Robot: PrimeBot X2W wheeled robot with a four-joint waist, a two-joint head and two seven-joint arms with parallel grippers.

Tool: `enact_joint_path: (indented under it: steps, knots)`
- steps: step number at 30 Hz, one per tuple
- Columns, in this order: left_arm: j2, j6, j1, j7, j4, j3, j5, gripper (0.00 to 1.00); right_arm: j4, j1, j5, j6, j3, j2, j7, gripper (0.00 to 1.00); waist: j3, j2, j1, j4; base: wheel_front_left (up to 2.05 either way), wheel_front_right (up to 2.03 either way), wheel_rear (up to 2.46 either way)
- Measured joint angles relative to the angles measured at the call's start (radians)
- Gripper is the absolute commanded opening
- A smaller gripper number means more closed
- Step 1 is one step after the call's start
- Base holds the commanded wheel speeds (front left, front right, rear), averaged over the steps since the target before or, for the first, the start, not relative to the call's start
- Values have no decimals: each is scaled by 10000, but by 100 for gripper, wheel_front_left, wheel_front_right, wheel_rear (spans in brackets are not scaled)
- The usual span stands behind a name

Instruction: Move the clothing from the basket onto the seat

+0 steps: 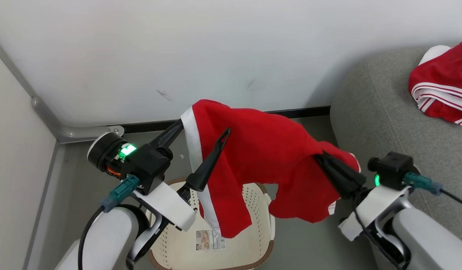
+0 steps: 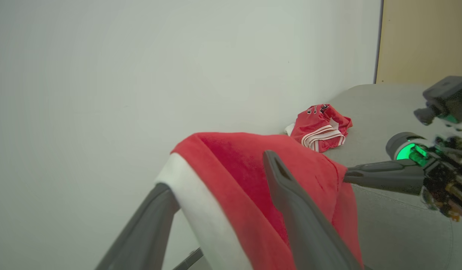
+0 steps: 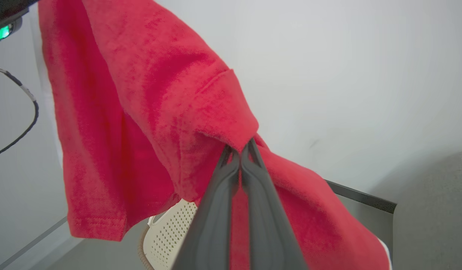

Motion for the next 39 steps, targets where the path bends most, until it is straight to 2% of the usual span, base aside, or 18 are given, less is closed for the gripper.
enact_joint_path:
  steps: [8, 20, 25, 27, 39]
  knots:
    - [65, 48, 17, 136, -17, 46, -75, 100, 146, 8, -247, 0, -1066, -213, 0, 0, 61, 0, 0, -80, 0, 0, 0]
    - [79, 94, 129, 219, -10, 84, -75, 100, 100, 61, -617, 0, -1496, -10, 0, 0, 73, 0, 0, -186, 0, 0, 0]
    - [113, 399, 151, 251, 71, 336, -67, 100, 146, 94, -709, 0, -1712, 40, 0, 0, 39, 0, 0, -188, 0, 0, 0]
    - [174, 518, 153, 263, 113, 437, 27, 100, 150, 144, -731, 0, -1755, 54, 0, 0, 24, -1, 0, -186, 0, 0, 0]
    - [-23, 514, 191, 337, 82, 263, -92, 100, 36, 275, -815, 0, -1281, 270, 0, 0, -21, 0, 0, -155, 0, 0, 0]
